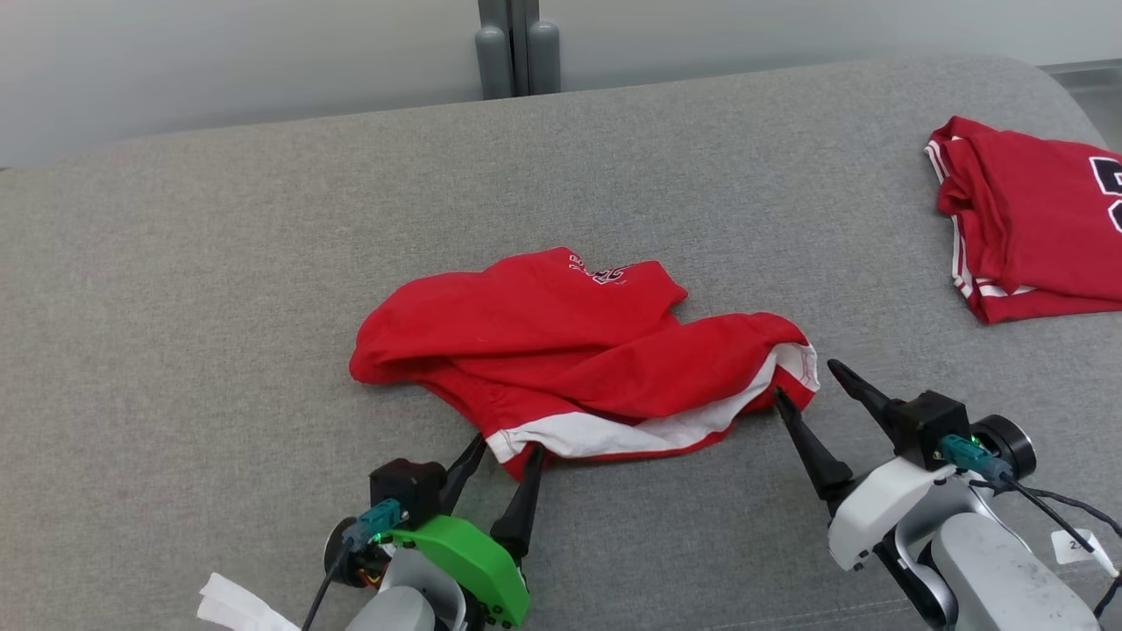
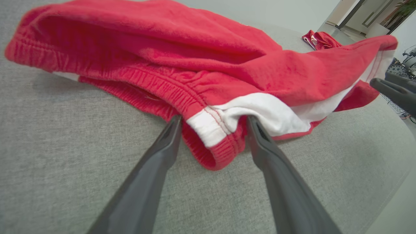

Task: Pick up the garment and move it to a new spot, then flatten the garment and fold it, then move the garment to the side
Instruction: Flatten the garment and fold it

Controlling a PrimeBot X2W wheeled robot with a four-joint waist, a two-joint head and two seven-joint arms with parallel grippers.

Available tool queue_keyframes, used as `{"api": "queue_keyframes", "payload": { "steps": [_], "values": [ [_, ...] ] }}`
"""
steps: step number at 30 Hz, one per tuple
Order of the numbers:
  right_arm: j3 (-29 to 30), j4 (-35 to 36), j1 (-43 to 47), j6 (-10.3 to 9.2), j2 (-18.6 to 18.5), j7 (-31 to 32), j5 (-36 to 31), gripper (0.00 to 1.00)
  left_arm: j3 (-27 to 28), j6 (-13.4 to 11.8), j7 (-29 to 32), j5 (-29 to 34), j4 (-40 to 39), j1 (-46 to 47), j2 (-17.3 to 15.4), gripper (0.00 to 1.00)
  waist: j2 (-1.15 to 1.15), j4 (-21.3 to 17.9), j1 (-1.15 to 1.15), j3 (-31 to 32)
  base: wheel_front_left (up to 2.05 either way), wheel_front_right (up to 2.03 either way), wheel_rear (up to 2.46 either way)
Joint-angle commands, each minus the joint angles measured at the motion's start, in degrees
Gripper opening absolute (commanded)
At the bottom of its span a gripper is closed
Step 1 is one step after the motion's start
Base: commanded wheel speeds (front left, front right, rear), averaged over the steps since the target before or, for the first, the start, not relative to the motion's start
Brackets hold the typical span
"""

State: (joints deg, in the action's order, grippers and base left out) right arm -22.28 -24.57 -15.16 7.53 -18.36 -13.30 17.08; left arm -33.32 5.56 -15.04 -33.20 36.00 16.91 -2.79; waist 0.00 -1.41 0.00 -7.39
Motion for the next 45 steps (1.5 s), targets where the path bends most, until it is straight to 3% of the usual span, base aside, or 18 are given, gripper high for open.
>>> {"api": "queue_keyframes", "payload": {
  "steps": [1, 6, 7, 8, 9, 10, 11, 16, 23, 31, 37, 45],
  "values": [
    [-0.56, -0.78, -1.37, -0.1, -0.15, -0.51, 0.64, 1.0, -0.65, -0.14, -0.14, -1.16, 0.7, 1.37, -0.26, 1.0, 0.0, 0.01, 0.0, -0.75, 0.0, 0.0, 0.0],
    [-2.48, -3.16, -3.85, -0.1, -0.29, -1.3, 2.06, 1.0, -2.94, -0.05, -0.14, -4.69, 1.62, 3.71, -0.26, 1.0, 0.0, 0.42, 0.0, -1.92, 0.0, 0.0, 0.0],
    [-2.81, -3.52, -4.18, -0.1, -0.26, -1.48, 2.43, 1.0, -3.14, 0.07, -0.14, -5.89, 1.58, 4.04, -0.26, 0.89, 0.0, 0.5, 0.0, -2.05, 0.0, 0.0, 0.0],
    [-3.01, -3.8, -4.4, -0.1, -0.33, -1.53, 2.71, 0.73, -3.36, 0.17, -0.14, -6.99, 1.51, 4.26, -0.26, 0.59, 0.0, 0.57, 0.0, -2.19, 0.0, 0.0, 0.0],
    [-3.35, -4.18, -4.79, -0.1, -0.56, -1.59, 3.12, 0.38, -3.88, 0.25, -0.14, -8.17, 1.53, 4.69, -0.24, 0.27, 0.0, 0.66, 0.0, -2.36, 0.0, 0.0, 0.0],
    [-3.59, -4.42, -5.12, -0.1, -0.71, -1.61, 3.42, 0.23, -4.32, 0.19, -0.14, -8.46, 1.6, 5.13, -0.24, 0.0, 0.0, 0.73, 0.0, -2.48, 0.0, 0.0, 0.0],
    [-3.91, -4.56, -5.47, -0.1, -0.77, -1.72, 3.78, 0.0, -4.71, 0.09, -0.14, -8.96, 1.63, 5.5, -0.25, 0.0, 0.0, 0.79, 0.0, -2.62, 0.0, 0.0, 0.0],
    [-5.85, -3.85, -6.23, -0.1, -1.27, -1.97, 5.0, 0.0, -4.7, -0.53, -0.14, -9.89, -0.93, 5.57, -0.24, 0.0, 0.0, 1.02, 0.0, -2.75, 0.0, 0.0, 0.0],
    [-6.7, 3.98, -2.44, -0.1, -4.41, -1.91, 6.71, 0.0, -0.03, -0.85, -0.14, -4.95, -9.35, 0.69, -0.43, 0.0, 0.0, 1.49, 0.0, -0.94, 0.0, 0.0, 0.0],
    [-7.44, 13.15, -3.96, -0.1, -7.59, 0.42, 11.14, 0.0, 4.81, -1.31, 0.08, -1.59, -19.54, 2.28, -4.27, 0.0, 0.0, 2.04, 0.0, 0.5, 0.0, 0.0, 0.0],
    [-6.94, 14.35, -12.48, -0.1, -8.98, 3.0, 15.23, 0.0, 6.47, -1.04, 4.51, -0.67, -21.51, 12.98, -6.69, 0.0, 0.0, 1.9, 0.0, -2.4, 0.0, 0.0, 0.0],
    [-7.65, 6.08, -37.61, -0.09, -9.56, 7.54, 27.43, 0.0, 8.86, 0.48, 10.6, -1.23, -12.66, 38.71, -6.52, 0.0, 0.0, 0.8, 0.0, -12.69, 0.0, 0.0, 0.0]
  ]
}}
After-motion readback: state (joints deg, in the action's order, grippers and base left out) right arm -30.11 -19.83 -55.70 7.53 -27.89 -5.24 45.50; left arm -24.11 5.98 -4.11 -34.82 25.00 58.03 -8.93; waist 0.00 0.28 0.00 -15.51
